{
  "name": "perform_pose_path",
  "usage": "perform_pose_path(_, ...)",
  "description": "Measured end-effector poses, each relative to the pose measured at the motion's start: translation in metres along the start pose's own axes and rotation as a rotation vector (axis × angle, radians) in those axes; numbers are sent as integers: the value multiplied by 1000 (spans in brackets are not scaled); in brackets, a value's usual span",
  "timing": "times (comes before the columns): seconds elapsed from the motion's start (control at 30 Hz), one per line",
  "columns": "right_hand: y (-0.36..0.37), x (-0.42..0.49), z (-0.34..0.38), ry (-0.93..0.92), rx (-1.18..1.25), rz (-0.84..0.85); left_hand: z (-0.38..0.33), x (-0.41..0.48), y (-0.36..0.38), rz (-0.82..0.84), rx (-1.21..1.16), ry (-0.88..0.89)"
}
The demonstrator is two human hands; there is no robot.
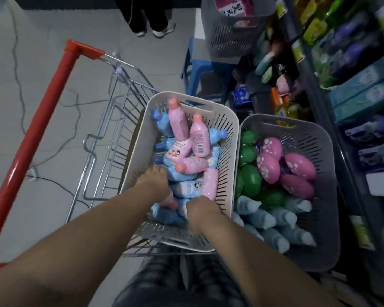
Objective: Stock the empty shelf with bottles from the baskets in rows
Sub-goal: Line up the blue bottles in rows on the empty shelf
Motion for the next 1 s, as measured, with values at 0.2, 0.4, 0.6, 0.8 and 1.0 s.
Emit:
perform_pose_path(0.2, 44, 35, -9, 212, 103, 7, -5, 28, 14, 57, -78, 69)
perform_pose_path(0.4, 58, 55, -4, 354, 57, -33, 0, 47, 11, -2, -42, 82)
perform_pose_path(0.6, 55, 64, -2, 355, 87, -111, 6, 46, 10, -8, -43, 67)
perform_pose_path(0.8, 57, 59, -3, 344, -50, 1, 7, 35, 2, -55, -98, 55)
perform_pose_path(1.0, 40, 38, -9, 408, 240, -43, 16, 25, -18, -88, -86, 79)
Point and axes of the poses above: each hand's wrist, its own x-axis towards the middle knuckle, its own y-axis out of the palm, z = x × y, the point moved 6 cm from there along x, towards the middle knuckle, and after that the axes turned 5 degrees about x, right-handed, at the moved point
